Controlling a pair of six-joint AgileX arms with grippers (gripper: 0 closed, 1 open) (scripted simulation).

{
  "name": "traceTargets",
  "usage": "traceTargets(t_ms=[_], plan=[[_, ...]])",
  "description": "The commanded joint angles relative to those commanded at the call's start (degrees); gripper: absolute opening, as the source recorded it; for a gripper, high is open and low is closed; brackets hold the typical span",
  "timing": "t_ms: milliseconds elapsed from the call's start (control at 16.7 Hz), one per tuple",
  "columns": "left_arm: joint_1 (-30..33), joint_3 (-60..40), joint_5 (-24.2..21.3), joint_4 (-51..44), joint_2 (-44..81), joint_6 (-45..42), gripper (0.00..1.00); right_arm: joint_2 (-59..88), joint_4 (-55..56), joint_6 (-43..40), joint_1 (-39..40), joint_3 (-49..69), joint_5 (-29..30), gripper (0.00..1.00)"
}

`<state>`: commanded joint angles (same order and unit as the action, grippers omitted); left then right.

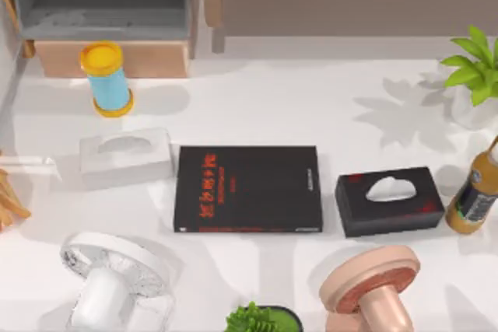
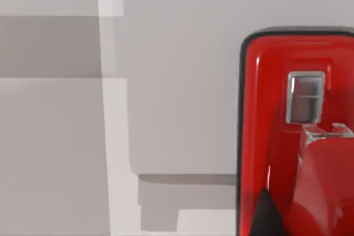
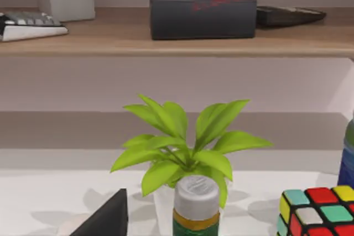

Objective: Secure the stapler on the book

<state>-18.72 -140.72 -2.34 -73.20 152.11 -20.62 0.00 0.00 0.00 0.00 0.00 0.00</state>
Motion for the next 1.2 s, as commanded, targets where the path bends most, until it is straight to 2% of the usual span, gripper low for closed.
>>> traceTargets(t_ms=[300, 720, 960, 1200], plan=[[-0.23, 0.74, 1.19, -0.93, -3.19, 0.14, 0.00, 0.00, 0.00, 0.00, 0.00, 0.00, 0.00, 1.00], [2.63, 6.32, 8.56, -1.20, -17.16, 0.78, 0.00, 0.00, 0.00, 0.00, 0.00, 0.00, 0.00, 1.00], [6.93, 11.31, 12.60, -1.47, -24.94, 4.18, 0.00, 0.00, 0.00, 0.00, 0.00, 0.00, 0.00, 1.00], [15.15, 17.47, 14.74, -1.13, -30.35, 11.85, 0.00, 0.00, 0.00, 0.00, 0.00, 0.00, 0.00, 1.00]])
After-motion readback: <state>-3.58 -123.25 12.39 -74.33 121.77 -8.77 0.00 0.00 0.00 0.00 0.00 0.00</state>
